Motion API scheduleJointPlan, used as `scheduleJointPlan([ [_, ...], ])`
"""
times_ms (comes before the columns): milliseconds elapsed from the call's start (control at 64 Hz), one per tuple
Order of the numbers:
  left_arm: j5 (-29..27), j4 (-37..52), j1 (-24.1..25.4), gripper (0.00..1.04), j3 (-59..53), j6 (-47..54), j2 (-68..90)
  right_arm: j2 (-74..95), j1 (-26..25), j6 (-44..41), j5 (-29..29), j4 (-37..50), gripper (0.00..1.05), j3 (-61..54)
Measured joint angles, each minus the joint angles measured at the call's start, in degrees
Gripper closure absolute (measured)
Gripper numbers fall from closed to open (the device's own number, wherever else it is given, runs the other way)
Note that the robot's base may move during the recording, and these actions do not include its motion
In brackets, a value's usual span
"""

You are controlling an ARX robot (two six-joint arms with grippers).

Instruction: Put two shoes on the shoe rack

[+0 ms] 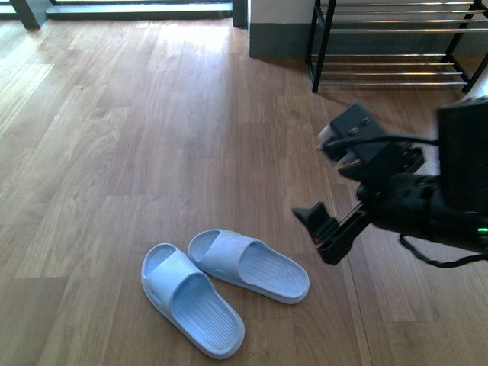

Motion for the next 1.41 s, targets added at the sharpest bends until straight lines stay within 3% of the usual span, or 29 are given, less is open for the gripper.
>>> scheduleJointPlan([
  [219,-0.02,0.00,0.00,0.09,0.00,0.00,0.00,21.00,3.34,-0.44,3.63,-4.63,0.09,20.90],
  [485,0.00,0.00,0.00,0.09,0.00,0.00,0.00,35.98,3.17,-1.64,7.69,-8.96,0.09,40.37],
  [594,0.00,0.00,0.00,0.09,0.00,0.00,0.00,40.02,2.40,-2.84,6.21,-11.45,0.09,46.21],
  [797,0.00,0.00,0.00,0.09,0.00,0.00,0.00,42.05,1.51,-4.39,1.99,-14.45,0.09,49.11],
  [922,0.00,0.00,0.00,0.09,0.00,0.00,0.00,41.55,1.29,-1.01,-1.36,-17.27,0.09,49.09],
  [1141,-0.02,0.00,0.00,0.09,0.00,0.00,0.00,37.11,1.09,1.62,-8.92,-15.15,0.09,42.01],
  [1407,0.00,0.00,0.00,0.09,0.00,0.00,0.00,36.37,1.05,-0.17,-9.73,-16.15,0.09,40.89],
])
